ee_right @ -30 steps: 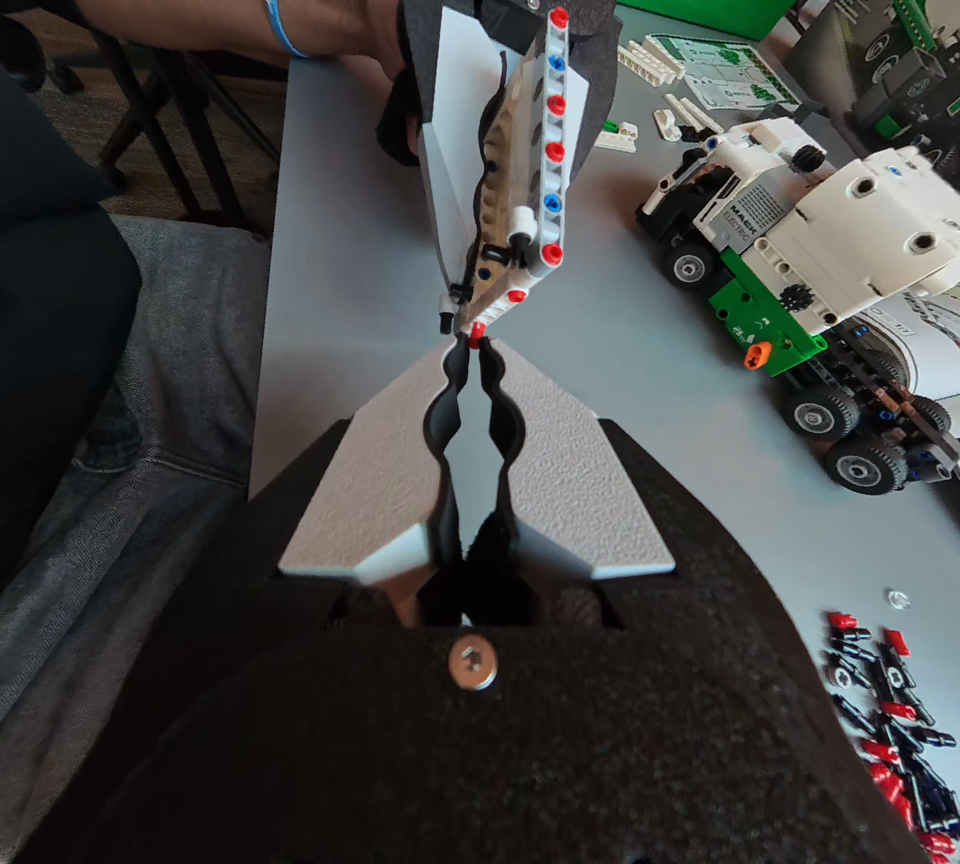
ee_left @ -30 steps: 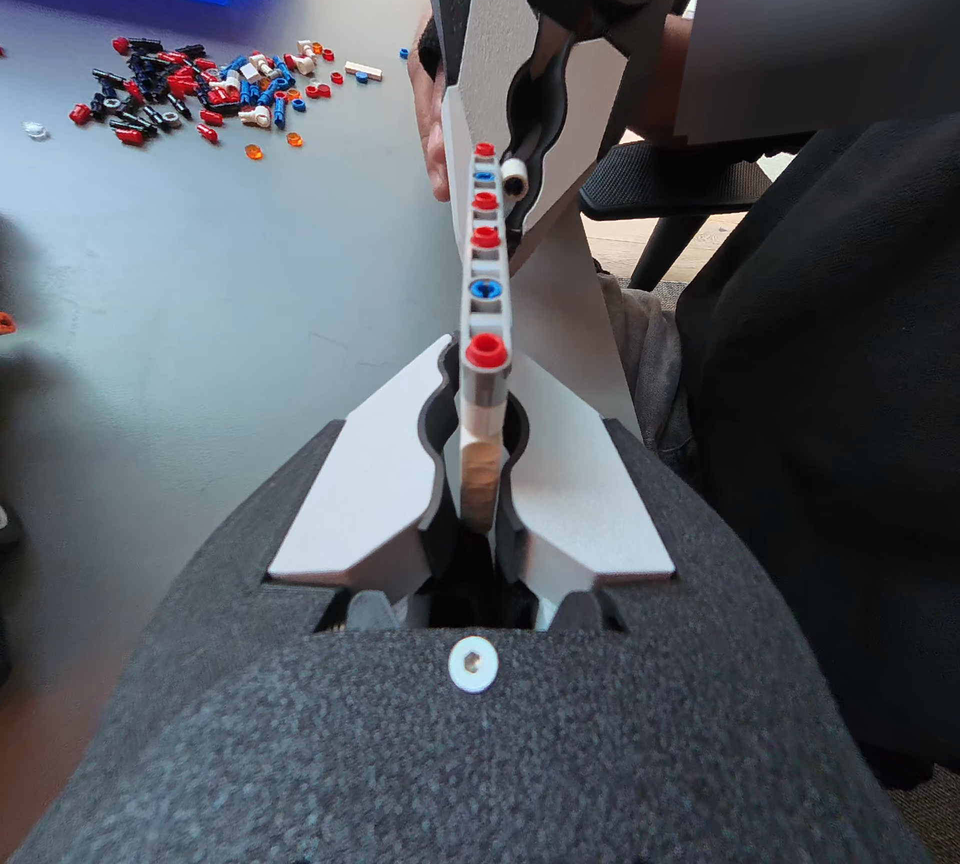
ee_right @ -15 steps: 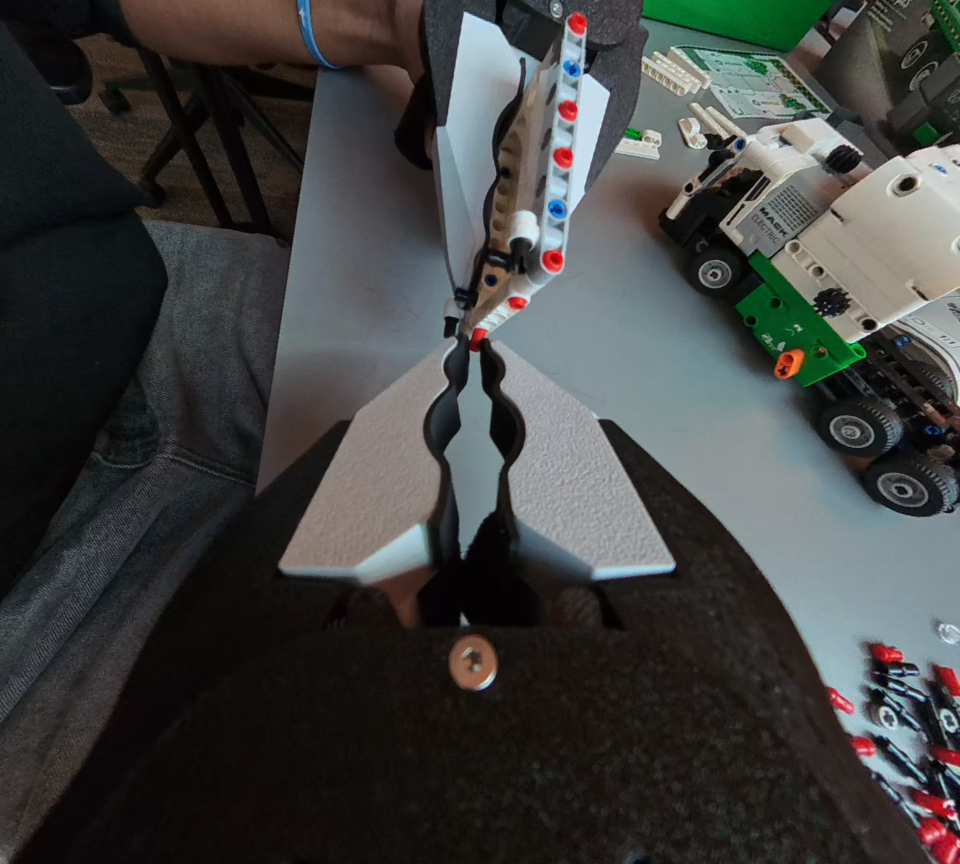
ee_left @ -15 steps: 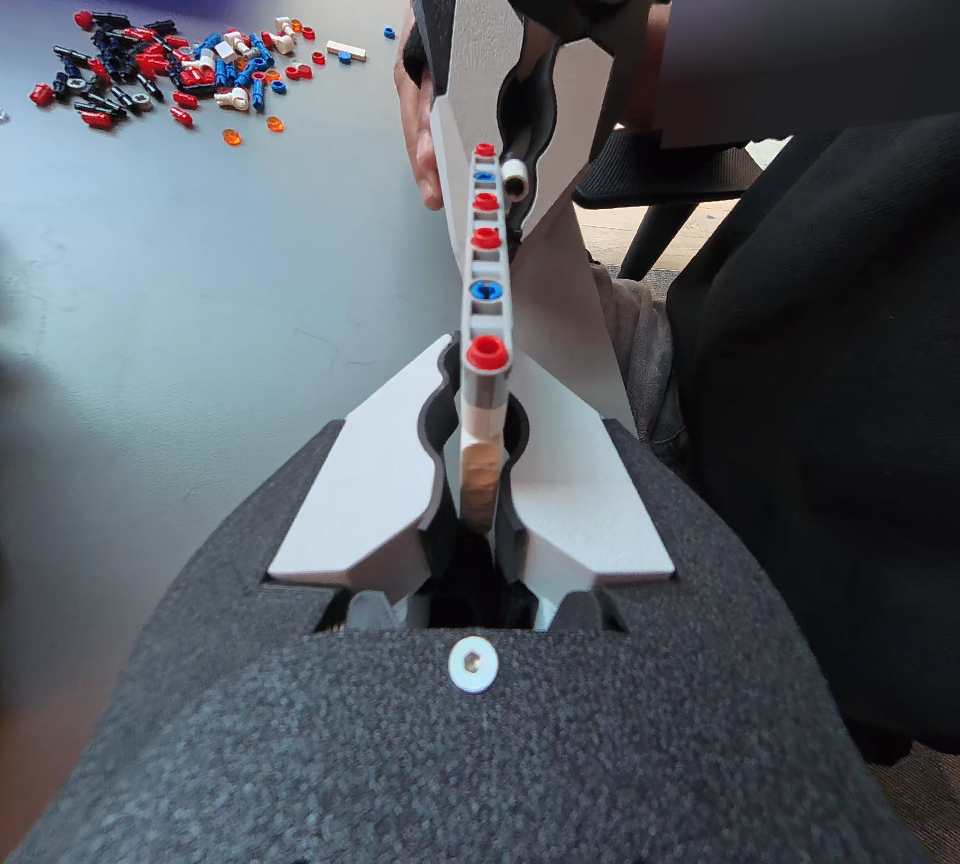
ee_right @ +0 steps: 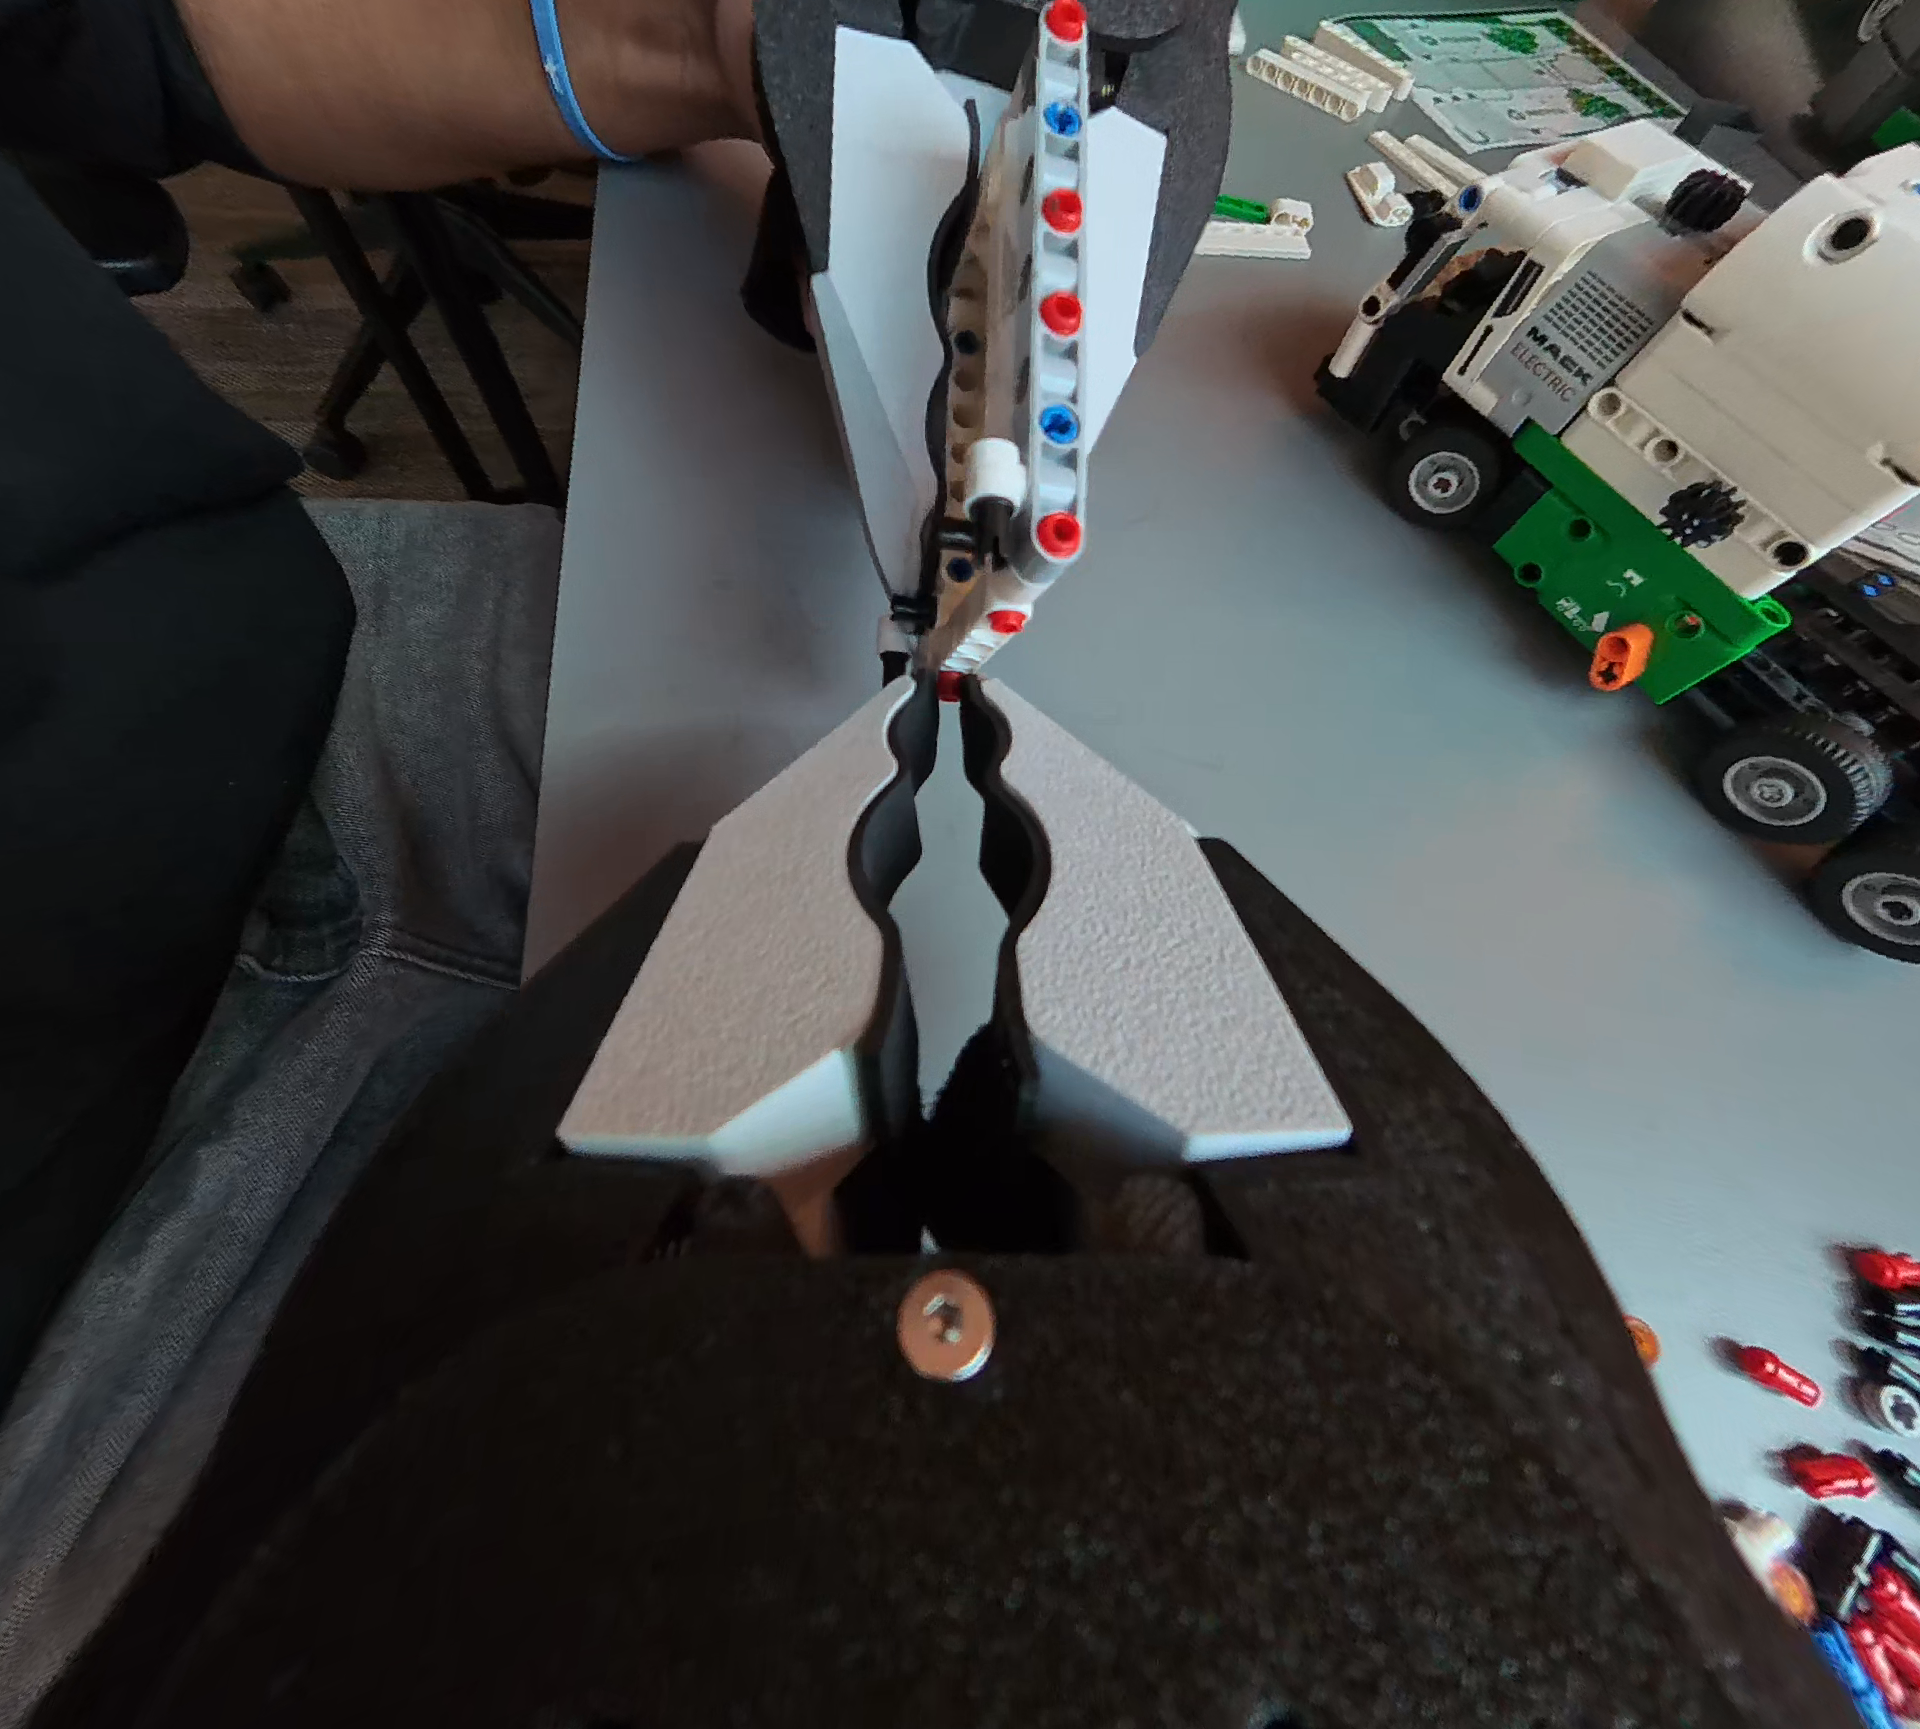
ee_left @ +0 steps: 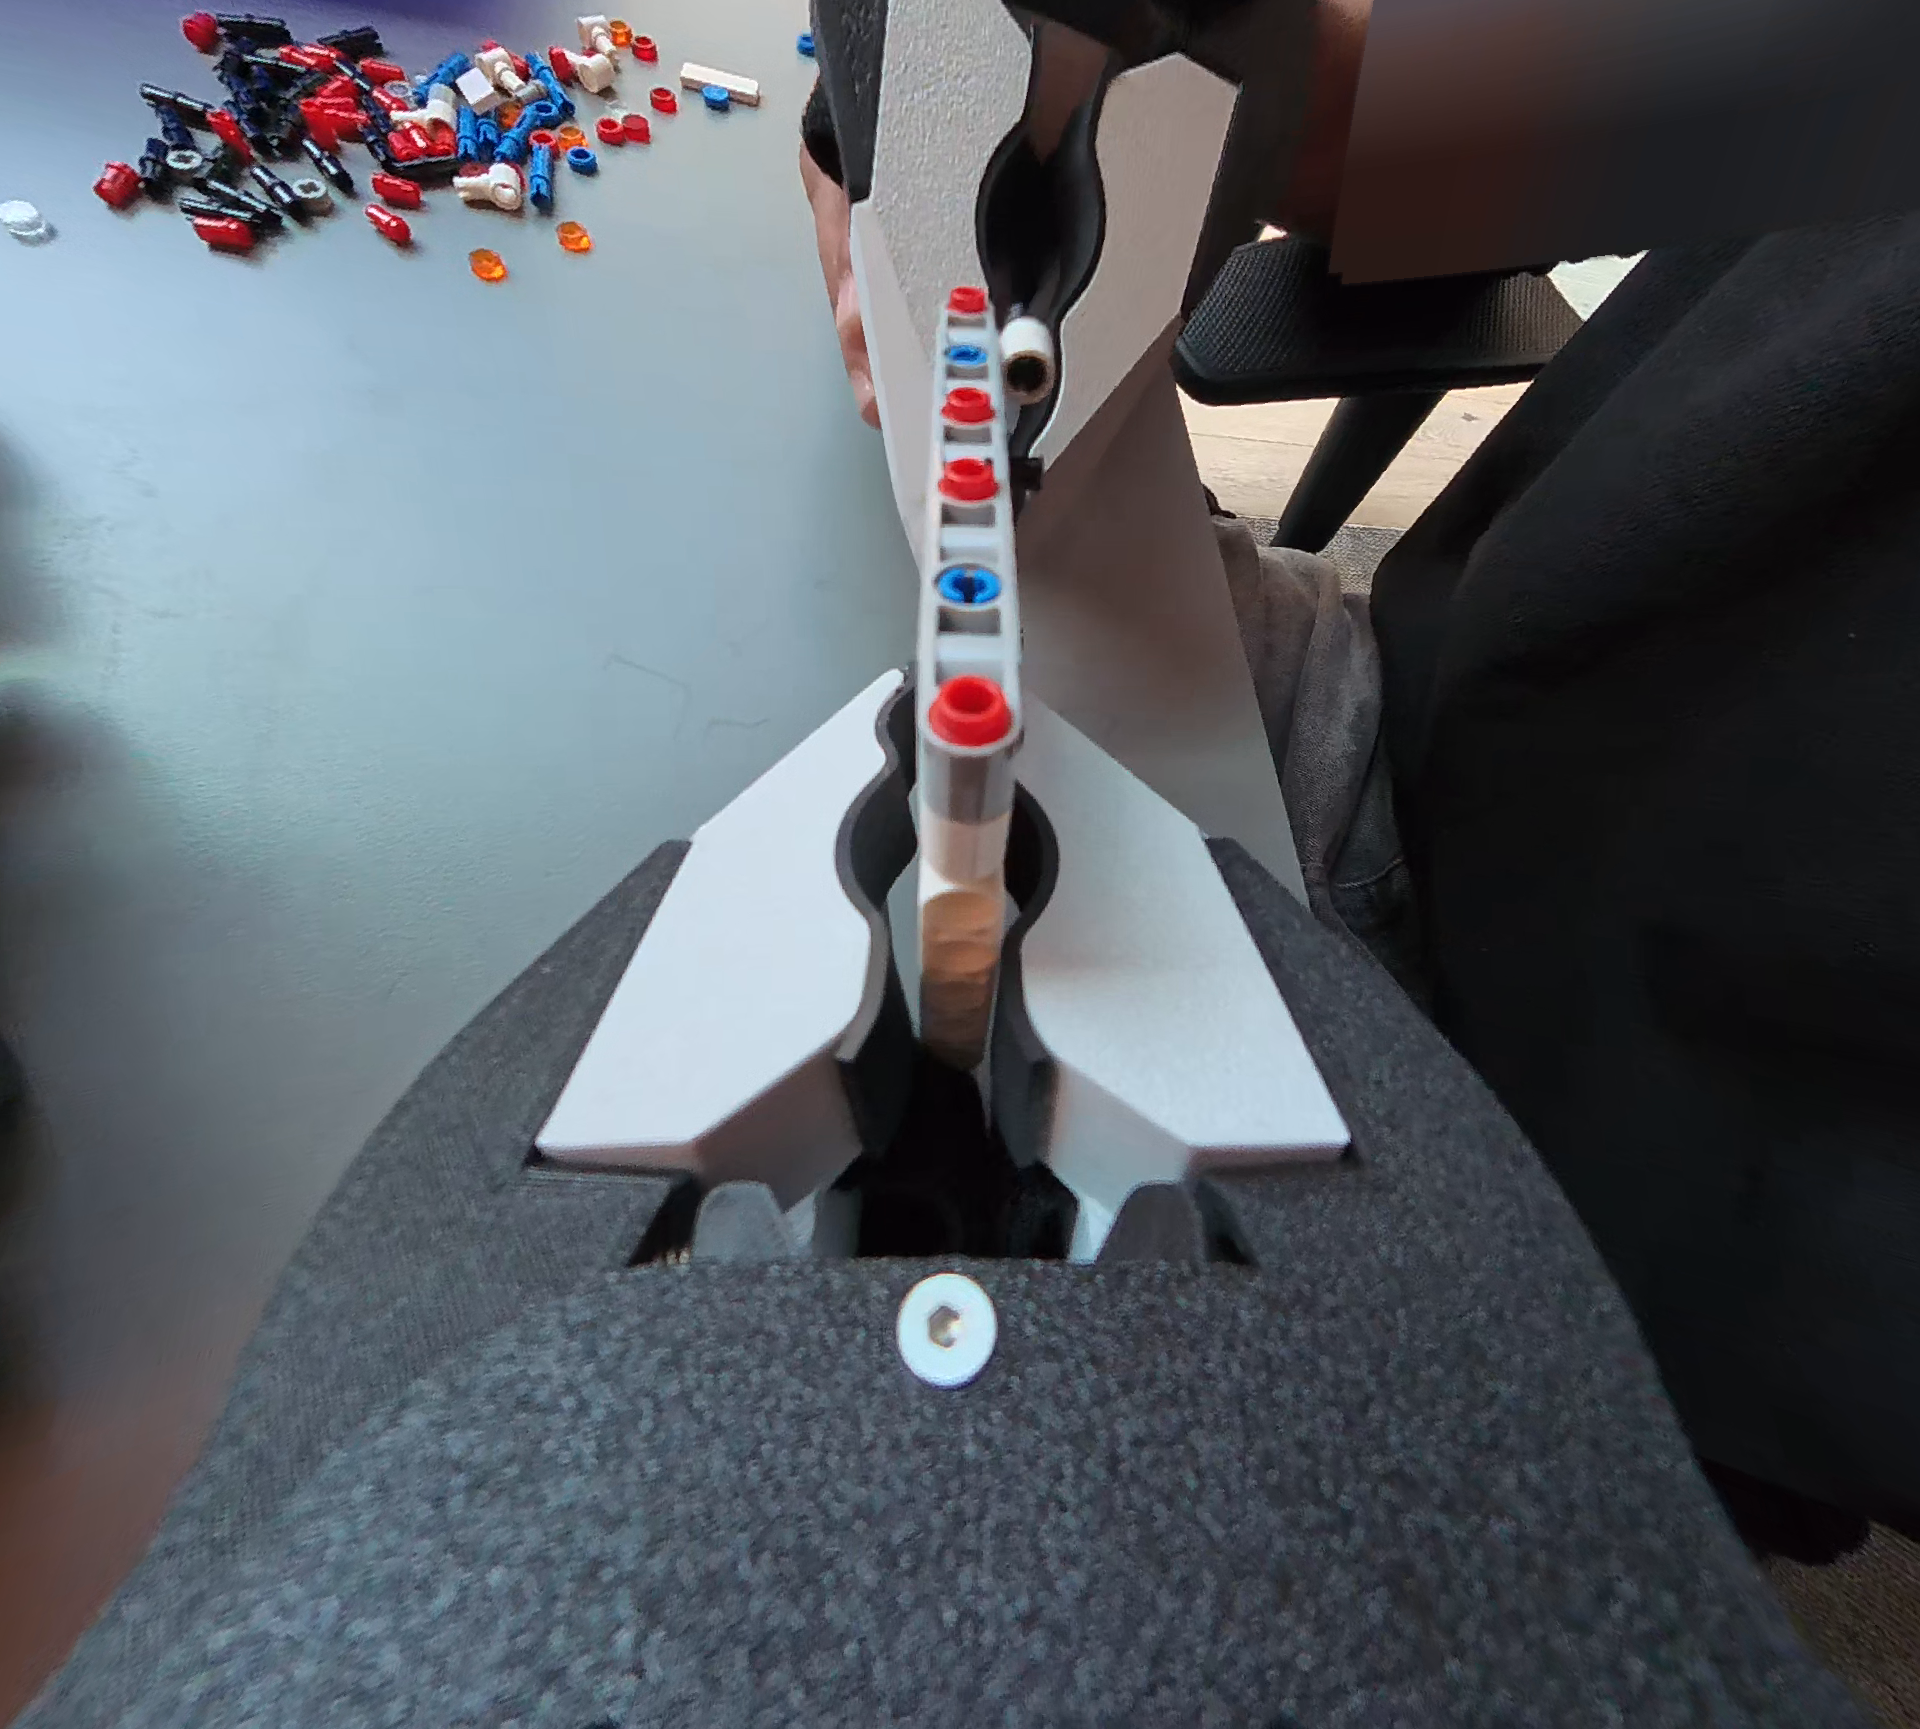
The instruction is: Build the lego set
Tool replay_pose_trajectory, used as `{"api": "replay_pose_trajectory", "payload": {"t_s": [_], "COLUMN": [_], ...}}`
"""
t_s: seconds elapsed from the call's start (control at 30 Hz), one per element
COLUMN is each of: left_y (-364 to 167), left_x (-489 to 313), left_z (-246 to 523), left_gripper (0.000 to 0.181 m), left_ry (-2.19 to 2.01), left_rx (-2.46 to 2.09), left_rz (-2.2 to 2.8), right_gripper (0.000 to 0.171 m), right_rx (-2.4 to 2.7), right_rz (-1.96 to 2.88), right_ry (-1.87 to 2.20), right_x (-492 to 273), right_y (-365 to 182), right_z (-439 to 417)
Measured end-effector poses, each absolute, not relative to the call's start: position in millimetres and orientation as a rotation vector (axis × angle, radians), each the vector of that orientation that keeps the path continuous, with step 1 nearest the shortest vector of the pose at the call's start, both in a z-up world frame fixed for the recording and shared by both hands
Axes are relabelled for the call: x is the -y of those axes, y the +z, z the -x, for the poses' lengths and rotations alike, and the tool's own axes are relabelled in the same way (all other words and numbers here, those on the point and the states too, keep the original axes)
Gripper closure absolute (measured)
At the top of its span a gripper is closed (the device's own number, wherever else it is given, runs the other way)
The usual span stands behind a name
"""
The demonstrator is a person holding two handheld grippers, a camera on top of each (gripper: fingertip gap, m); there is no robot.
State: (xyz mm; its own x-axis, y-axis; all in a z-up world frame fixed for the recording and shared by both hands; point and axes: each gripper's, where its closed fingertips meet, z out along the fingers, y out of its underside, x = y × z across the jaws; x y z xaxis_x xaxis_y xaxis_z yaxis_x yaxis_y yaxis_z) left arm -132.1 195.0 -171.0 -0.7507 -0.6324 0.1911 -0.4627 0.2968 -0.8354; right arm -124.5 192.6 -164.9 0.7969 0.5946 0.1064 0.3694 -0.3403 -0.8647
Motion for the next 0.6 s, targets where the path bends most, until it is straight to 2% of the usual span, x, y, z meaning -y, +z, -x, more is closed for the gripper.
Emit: {"api": "replay_pose_trajectory", "payload": {"t_s": [0.17, 0.27, 0.4, 0.6], "left_y": [-163, -155, -148, -148], "left_x": [-198, -205, -209, -207], "left_z": [129, 124, 122, 123], "left_gripper": [0.175, 0.175, 0.175, 0.175], "left_ry": [-1.493, -1.543, -1.604, -1.602], "left_rx": [-2.323, -2.246, -2.199, -2.208], "left_rz": [1.028, 1.063, 1.085, 1.071], "right_gripper": [0.166, 0.157, 0.171, 0.171], "right_rx": [0.642, 0.569, 0.52, 0.533], "right_rz": [1.934, 1.9, 1.844, 1.859], "right_ry": [0.333, 0.337, 0.312, 0.262], "right_x": [-195, -197, -199, -204], "right_y": [-156, -146, -135, -141], "right_z": [122, 116, 113, 114]}}
